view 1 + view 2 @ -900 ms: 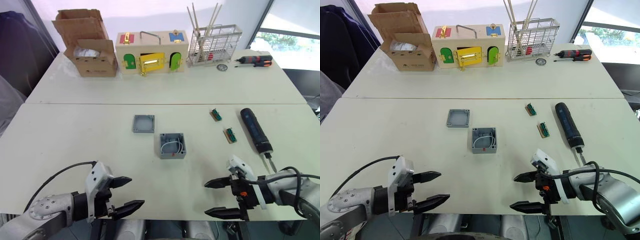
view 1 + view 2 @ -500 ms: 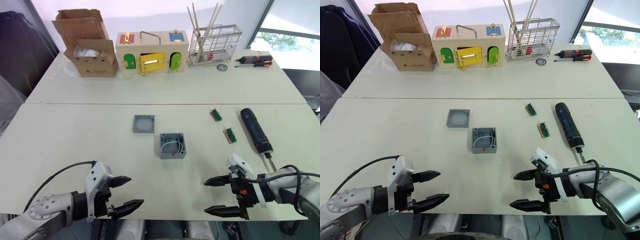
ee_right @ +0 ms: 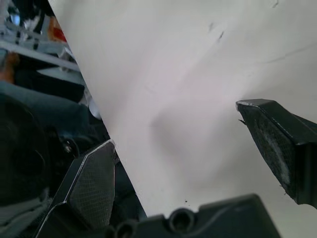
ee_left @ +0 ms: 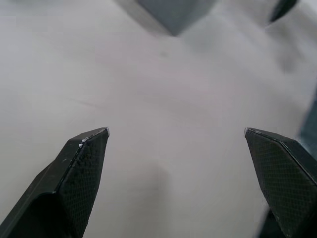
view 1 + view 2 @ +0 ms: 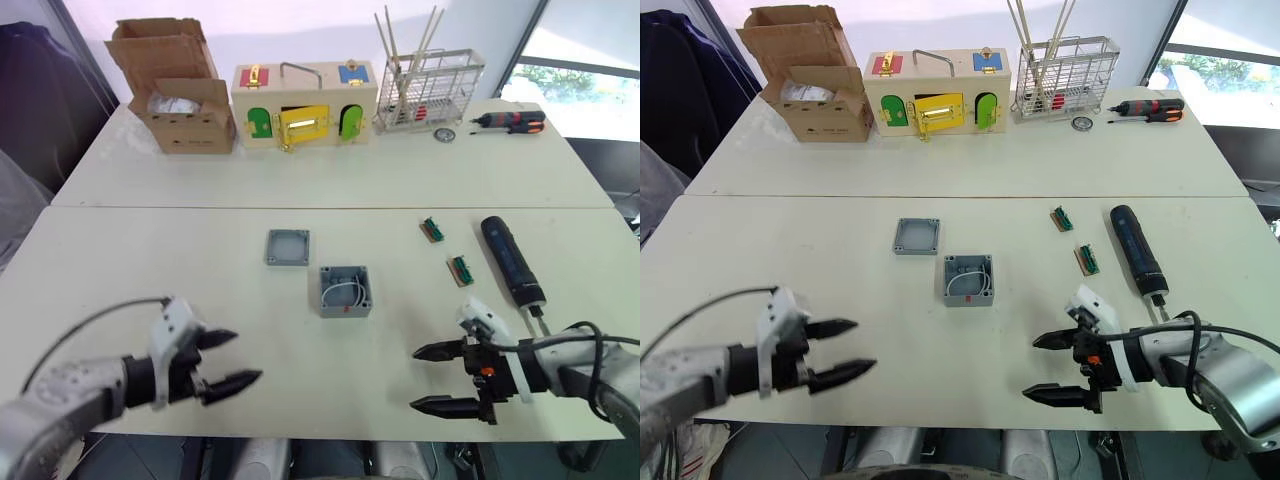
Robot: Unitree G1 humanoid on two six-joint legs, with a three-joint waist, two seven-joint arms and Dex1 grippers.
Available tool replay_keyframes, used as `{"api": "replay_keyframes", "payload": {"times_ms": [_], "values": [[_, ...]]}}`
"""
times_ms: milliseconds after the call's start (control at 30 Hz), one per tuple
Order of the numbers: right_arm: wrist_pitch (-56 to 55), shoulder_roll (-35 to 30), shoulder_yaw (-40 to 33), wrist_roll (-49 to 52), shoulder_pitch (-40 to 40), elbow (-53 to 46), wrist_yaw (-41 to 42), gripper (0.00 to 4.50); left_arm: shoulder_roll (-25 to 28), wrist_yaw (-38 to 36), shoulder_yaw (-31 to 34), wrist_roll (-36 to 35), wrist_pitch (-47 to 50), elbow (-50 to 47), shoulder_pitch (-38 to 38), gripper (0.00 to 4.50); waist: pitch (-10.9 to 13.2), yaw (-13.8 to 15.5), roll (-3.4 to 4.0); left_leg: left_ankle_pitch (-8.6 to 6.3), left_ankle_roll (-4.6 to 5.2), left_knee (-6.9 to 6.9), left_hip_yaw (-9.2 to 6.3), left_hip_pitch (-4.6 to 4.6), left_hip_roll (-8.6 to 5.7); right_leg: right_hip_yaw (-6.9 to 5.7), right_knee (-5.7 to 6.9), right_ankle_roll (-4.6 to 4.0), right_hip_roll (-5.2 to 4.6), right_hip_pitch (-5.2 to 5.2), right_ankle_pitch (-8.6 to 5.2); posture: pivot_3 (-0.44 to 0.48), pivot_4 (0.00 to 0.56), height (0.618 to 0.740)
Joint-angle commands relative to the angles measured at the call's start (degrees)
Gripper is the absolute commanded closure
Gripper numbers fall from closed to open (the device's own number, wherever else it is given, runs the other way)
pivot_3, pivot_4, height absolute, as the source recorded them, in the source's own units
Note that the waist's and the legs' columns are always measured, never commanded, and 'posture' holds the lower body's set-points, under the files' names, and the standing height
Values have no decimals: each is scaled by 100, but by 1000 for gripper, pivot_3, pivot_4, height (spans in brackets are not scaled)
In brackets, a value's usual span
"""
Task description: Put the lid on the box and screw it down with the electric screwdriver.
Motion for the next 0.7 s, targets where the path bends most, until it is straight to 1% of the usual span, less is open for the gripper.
{"api": "replay_keyframes", "payload": {"times_ms": [33, 100, 167, 233, 267, 300, 333, 400, 433, 500, 533, 600, 700], "values": [[383, 92, -568, 643, -298, -42, -172, 12, 389, -423, -31, -208, 76, 332, -1173, 0, 0, -6, -1, 0, 0, 1, -1, 0, 0, -1, 0, 4, 1, 1, 2, 0, 150, 730], [495, 140, -617, 767, -449, -73, -301, 12, 562, -783, -613, 84, 37, 782, -2171, 0, 1, -16, -2, 0, 0, 1, 0, 1, 0, -1, -1, 11, 1, 1, 6, 0, 150, 730], [544, 218, -610, 821, -605, -112, -459, 12, 564, -1131, -1297, 435, 36, 1249, -3149, 0, 2, -19, -4, 0, 0, 1, 2, 0, -2, -1, 1, 13, 3, -1, 7, 0, 150, 730], [569, 324, -597, 841, -769, -178, -651, 12, 271, -1516, -2135, 871, 1, 1765, -4249, 0, 3, -23, -5, 1, -2, 0, 2, -1, -1, -1, 0, 14, 7, -5, 8, 0, 150, 730], [551, 364, -598, 822, -824, -208, -739, 12, 80, -1694, -2501, 1041, -9, 1967, -4709, 0, 4, -14, -6, 1, -2, 1, 4, 0, -2, 0, 3, 15, 6, -3, 8, 0, 150, 730], [549, 393, -584, 811, -872, -226, -807, 12, -46, -1838, -2729, 1165, -27, 2124, -4994, 0, 5, -19, -9, 2, -2, 3, 4, 0, -3, 0, 4, 15, 7, -2, 8, 0, 150, 730], [566, 418, -588, 819, -910, -232, -869, 12, -162, -1943, -2896, 1248, -24, 2199, -5178, 0, 6, -24, -9, 2, -2, 4, 4, -3, -3, -1, 2, 16, 7, -4, 8, 0, 150, 730], [573, 521, -581, 807, -1054, -289, -1106, 12, -610, -2187, -3365, 1493, -157, 2412, -5649, 0, 7, -42, -11, 2, -2, 4, 7, -3, -2, 2, 3, 16, 7, -8, 8, 0, 150, 730], [633, 594, -611, 865, -1063, -410, -1296, 12, -929, -2334, -3797, 1688, -203, 2466, -5876, 0, 9, -40, -14, 2, -2, 5, 9, -4, -1, 3, 8, 17, 8, -10, 8, 0, 150, 730], [762, 739, -620, 985, -1061, -649, -1646, 12, -1294, -2607, -4342, 1953, -292, 2494, -6088, 0, 10, -27, -15, 16, -24, 9, 8, -11, -1, 1, 8, 17, 8, -15, 8, 0, 150, 730], [795, 825, -631, 1028, -948, -817, -1808, 12, -1414, -2781, -4646, 2076, -321, 2411, -6134, 0, 9, -28, -15, 19, -29, 9, 8, -15, -1, 2, 7, 17, 8, -16, 8, 0, 150, 730], [795, 970, -619, 1065, -767, -1034, -2040, 12, -1549, -2965, -4959, 2273, -412, 2379, -6158, 0, 10, -49, -16, 19, -30, 9, 8, -15, 1, 3, 10, 17, 10, -18, 8, 0, 150, 730], [679, 1287, -457, 984, -467, -1268, -2375, 12, -1740, -3075, -5203, 2538, -490, 2549, -6218, 0, 10, -48, -16, 16, -23, 9, 7, -15, 3, 6, 17, 17, 13, -22, 8, 0, 150, 730]]}}
